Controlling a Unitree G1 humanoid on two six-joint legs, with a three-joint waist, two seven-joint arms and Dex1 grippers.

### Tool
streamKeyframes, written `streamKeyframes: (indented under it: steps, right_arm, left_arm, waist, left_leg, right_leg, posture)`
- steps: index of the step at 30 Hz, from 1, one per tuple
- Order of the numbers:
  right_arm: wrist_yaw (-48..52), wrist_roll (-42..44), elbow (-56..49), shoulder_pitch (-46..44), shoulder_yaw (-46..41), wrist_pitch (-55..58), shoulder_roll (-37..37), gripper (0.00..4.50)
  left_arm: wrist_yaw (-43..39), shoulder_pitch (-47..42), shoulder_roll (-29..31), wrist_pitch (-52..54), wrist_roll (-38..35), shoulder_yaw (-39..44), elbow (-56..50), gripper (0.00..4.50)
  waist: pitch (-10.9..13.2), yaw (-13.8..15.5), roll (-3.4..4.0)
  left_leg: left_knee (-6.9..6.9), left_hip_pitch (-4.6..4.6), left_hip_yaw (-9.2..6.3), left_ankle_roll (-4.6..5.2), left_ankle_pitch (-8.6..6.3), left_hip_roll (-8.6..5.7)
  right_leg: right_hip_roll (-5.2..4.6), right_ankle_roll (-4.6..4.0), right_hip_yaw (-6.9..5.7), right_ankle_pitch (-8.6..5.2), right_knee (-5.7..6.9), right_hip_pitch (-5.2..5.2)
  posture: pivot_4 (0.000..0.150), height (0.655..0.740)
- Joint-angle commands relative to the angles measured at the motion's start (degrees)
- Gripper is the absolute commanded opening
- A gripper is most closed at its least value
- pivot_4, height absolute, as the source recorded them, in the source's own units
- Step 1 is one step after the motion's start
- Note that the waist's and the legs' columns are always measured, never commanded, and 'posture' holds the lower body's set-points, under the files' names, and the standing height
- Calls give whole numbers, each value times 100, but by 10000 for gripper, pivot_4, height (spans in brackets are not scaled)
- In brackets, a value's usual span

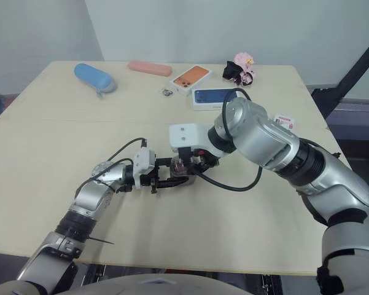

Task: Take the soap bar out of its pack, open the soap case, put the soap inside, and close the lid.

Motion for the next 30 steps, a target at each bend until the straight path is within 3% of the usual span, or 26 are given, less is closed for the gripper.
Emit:
streamKeyframes:
  steps: [1, 16, 18, 19, 22, 30]
  right_arm:
    - [-45, -30, 186, 129, 432, 93, 122, 19581]
    - [-35, -65, 225, 122, 460, 87, 113, 19581]
    - [-17, -69, 216, 111, 450, 43, 101, 30075]
    - [-16, -70, 215, 106, 450, 26, 98, 31569]
    - [-73, -87, 234, 77, 419, 5, 132, 42549]
    - [-38, -74, 158, 71, 361, -85, 0, 42549]
  left_arm:
    - [44, -75, -62, -124, -91, 71, -226, 19296]
    - [23, -8, -30, -129, -64, 41, -278, 19296]
    - [21, 2, -27, -131, -61, 34, -283, 19296]
    - [21, 6, -27, -132, -59, 32, -285, 19296]
    - [22, 28, -32, -122, -56, 30, -309, 19296]
    - [23, 43, -19, -124, -46, 40, -292, 19296]
  waist:
    - [-1, -4, -2]
    - [-9, -51, -8]
    - [-10, -52, -10]
    - [-10, -52, -13]
    - [-8, -56, -10]
    - [-6, -36, -10]
  left_leg:
    - [0, 1, 0, 0, 0, 0]
    - [-31, 6, -1, -8, 6, -1]
    - [-32, 7, -1, -8, 5, -1]
    - [-33, 6, -1, -8, 6, -1]
    - [-33, 1, -1, -5, 7, -5]
    - [-39, -23, -2, -6, 4, 1]
  right_leg:
    - [0, 0, 0, 0, -1, 1]
    - [-2, -1, -8, 0, -30, 41]
    - [-2, -1, -8, 0, -32, 41]
    - [-2, -1, -9, 1, -33, 42]
    - [-2, -1, -9, 1, -35, 12]
    - [6, -1, -12, 1, -38, -4]
  posture:
    - [1500, 7400]
    - [1500, 7400]
    - [1500, 7400]
    - [1500, 7400]
    - [1500, 7400]
    - [1500, 7400]
